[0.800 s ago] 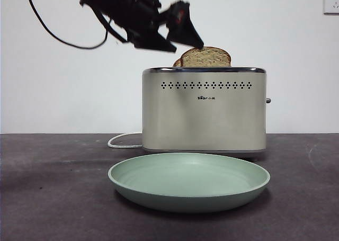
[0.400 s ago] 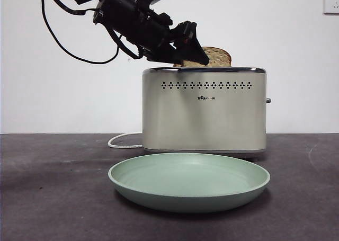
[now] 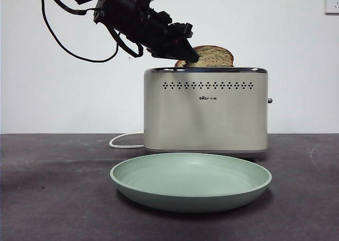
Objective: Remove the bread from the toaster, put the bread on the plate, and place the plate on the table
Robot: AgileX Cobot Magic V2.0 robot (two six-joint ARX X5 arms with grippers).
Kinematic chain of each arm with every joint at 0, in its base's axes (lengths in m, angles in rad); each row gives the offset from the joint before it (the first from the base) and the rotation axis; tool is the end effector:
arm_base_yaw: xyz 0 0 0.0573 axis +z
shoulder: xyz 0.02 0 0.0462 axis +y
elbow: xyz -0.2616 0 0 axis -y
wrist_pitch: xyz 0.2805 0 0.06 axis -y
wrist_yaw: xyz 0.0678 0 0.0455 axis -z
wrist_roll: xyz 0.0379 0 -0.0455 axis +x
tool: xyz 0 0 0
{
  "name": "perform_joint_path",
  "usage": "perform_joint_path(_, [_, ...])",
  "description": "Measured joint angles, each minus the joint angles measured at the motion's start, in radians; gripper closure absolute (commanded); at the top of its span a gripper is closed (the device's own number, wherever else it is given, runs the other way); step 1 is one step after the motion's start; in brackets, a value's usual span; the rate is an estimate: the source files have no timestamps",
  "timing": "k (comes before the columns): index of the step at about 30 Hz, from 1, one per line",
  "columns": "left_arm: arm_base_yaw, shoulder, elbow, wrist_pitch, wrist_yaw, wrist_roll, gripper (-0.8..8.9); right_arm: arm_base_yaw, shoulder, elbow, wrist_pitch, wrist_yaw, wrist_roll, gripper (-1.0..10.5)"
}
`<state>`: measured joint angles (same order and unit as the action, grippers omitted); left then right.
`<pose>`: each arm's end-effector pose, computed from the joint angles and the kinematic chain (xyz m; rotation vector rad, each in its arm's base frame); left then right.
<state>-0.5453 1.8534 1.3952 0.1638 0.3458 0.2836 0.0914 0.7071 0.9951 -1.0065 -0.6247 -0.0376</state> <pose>0.3952 -0.2548 0.2544 0.2929 0.1754 -0.9220 0.1446 0.0355 0.3458 0.1588 0.6942 0.6973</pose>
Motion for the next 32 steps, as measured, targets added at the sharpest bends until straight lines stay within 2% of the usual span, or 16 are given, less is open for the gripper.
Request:
perform_joint_path(8, [-0.003,-0.008,0.062,-0.038,0.011,-0.034,8.21,0.000,0.004,0.000,0.000,0.000,0.000,3.3])
perform_joint_path(15, [-0.008,-0.090,0.220,-0.269,0.013,-0.037,8.20,0.000,0.029,0.000,0.000,0.000,0.000,3.3])
perform_joint_path(24, [-0.008,-0.318,0.273,-0.406,-0.019,-0.086,8.19,0.000,0.105,0.000,0.008,0.000,0.000,3.6])
perform_joint_path(32, [-0.008,-0.538,0.273,-0.699,-0.026,-0.095,8.18,0.000,0.251,0.000,0.077,0.000,0.003,3.6])
